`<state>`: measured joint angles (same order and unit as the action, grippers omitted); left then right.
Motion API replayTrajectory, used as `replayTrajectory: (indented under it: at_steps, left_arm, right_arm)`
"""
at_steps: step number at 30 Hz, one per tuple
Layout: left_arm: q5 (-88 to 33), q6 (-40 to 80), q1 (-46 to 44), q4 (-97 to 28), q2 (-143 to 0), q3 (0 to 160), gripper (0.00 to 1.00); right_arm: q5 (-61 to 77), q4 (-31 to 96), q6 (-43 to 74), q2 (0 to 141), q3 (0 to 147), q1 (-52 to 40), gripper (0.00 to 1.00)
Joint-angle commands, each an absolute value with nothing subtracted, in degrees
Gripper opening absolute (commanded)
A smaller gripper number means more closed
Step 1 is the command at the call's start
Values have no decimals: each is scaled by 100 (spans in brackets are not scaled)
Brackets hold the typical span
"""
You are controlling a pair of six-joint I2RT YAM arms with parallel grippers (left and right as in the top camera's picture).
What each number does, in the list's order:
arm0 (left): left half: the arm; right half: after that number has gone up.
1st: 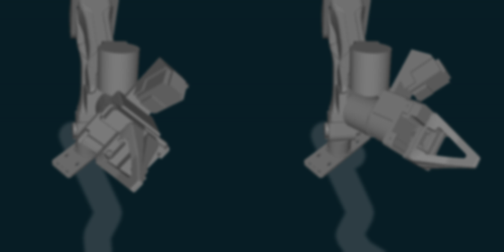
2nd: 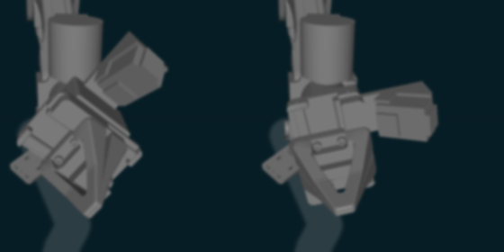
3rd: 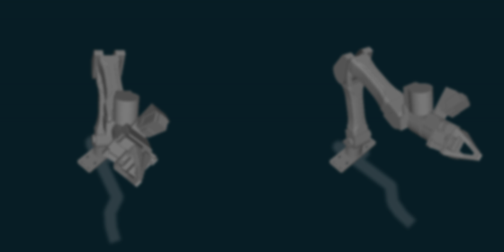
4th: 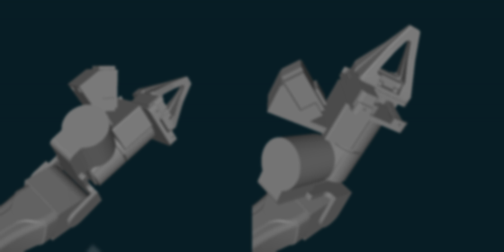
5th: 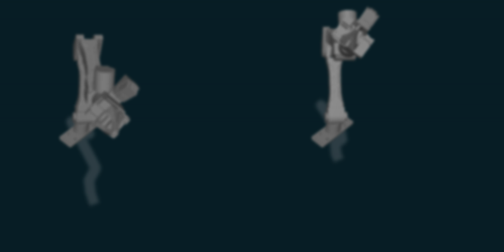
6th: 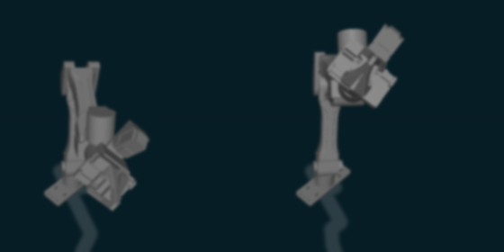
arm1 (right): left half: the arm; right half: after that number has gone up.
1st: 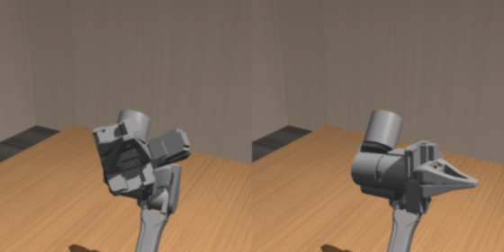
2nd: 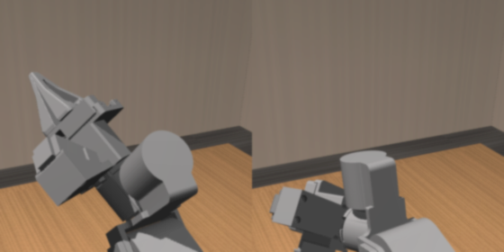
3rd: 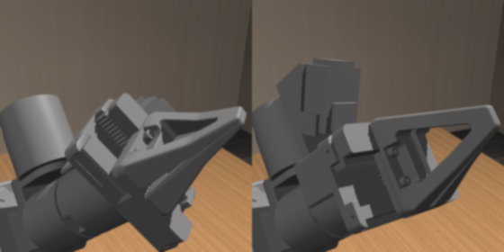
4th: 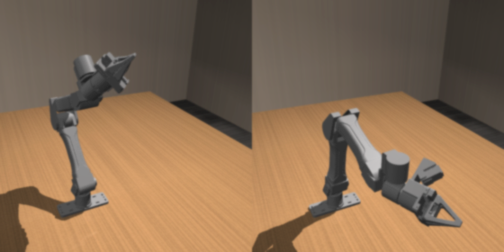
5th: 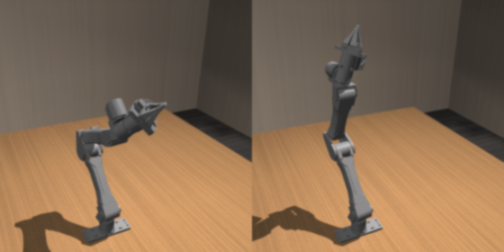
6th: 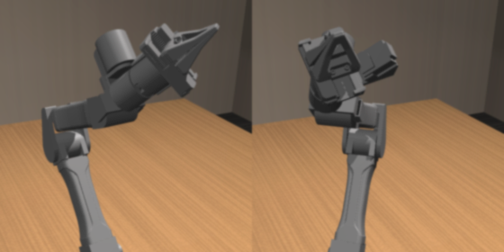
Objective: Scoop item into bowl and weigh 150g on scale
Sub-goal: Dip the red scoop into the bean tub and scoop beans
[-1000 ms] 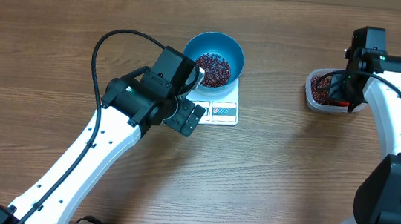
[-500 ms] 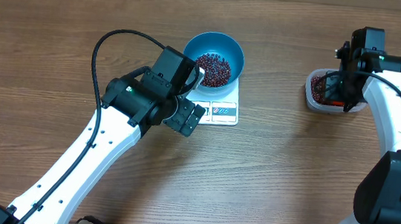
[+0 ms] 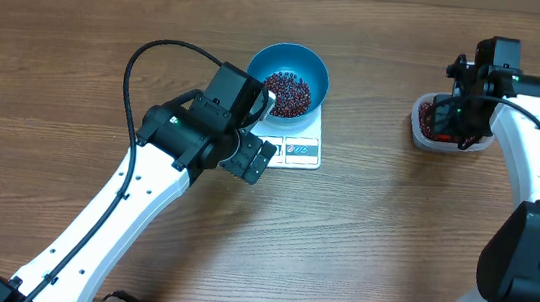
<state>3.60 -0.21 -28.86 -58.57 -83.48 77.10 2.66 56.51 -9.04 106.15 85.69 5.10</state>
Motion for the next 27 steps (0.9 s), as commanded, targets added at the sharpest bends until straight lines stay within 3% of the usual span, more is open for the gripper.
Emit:
replayTrajectory:
  at_steps: [1, 14, 27]
  left_arm:
    - [294, -113, -2888, -5848, -8278, 7686, 100]
    - [294, -110, -2888, -5848, -8278, 7686, 100]
    - [294, -110, -2888, -5848, -8278, 7686, 100]
  right_arm:
    - [1002, 5564, -952, 10661, 8556, 534, 4]
    - [2180, 5586, -1166, 10663, 8554, 1164, 3]
    - [2477, 5756, -1378, 10665, 8545, 1402, 4]
